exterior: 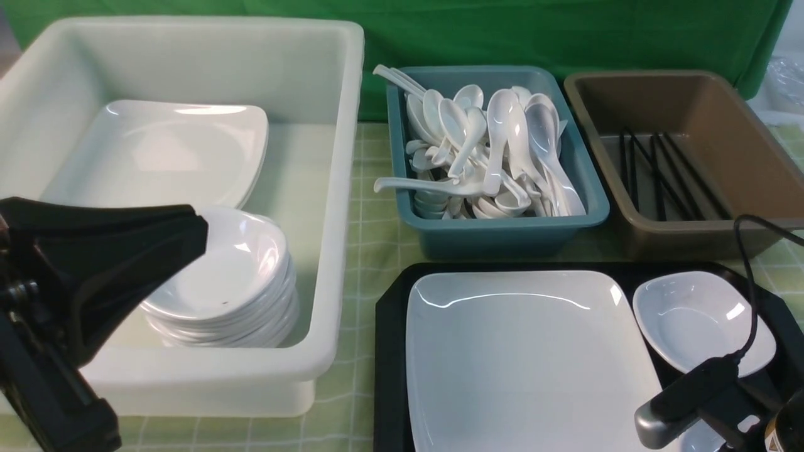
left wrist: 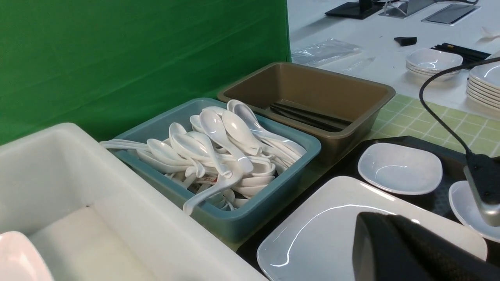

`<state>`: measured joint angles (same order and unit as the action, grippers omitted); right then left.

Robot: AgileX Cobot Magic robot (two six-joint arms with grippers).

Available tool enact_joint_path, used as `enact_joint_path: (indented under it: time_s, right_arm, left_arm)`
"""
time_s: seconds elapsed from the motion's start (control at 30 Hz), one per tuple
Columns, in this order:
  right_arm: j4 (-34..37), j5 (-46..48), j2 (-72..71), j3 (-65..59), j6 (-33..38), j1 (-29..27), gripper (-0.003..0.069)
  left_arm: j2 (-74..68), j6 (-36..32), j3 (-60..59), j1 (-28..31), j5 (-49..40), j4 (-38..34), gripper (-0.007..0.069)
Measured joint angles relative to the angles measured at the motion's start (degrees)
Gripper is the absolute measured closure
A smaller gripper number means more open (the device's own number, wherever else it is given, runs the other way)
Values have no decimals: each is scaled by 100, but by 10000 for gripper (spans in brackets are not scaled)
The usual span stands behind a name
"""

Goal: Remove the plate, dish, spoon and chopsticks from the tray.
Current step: Use the right arm to grab a small plate from the dinner plate, then use the right arm to put the small plate into the large storage box on the left

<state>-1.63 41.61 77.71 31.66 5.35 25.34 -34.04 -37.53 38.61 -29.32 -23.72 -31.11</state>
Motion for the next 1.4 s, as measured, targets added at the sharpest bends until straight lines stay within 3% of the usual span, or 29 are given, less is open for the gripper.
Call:
enact_joint_path:
  time_s: [0.23,0.37,0.63,0.73,0.87,1.1,1.27,1.37,1.4]
  right_arm:
    - [-36,-34,197,63,-13,0,256]
    - [-505,-253,274,34,-345,0,336]
    - [-713,-382,322,7,-586,0,349]
    - [-764,-382,322,7,-580,0,403]
    - [-812,-176,264,87,-580,0,428]
    - [-702,1181,-512,985,-807,7,599]
    - [-723,1965,-1115,2457,-1220,493,604]
    - [-745,1957,-1070,3160,-1303,986,604]
    - [-767,1741,-912,3628,-1267,1510,604]
  left_arm:
    - [0,0,0,0,-103,0,615]
    - [0,0,0,0,-103,0,615]
    - [0,0,0,0,-108,-43,615]
    - [0,0,0,0,-108,-43,615]
    - [0,0,0,0,-108,-43,615]
    - [0,0,0,0,-131,-49,615]
    - [0,203,104,0,-305,229,615]
    - [46,776,377,-6,-678,918,615]
    - [139,1340,621,-6,-1007,1545,615]
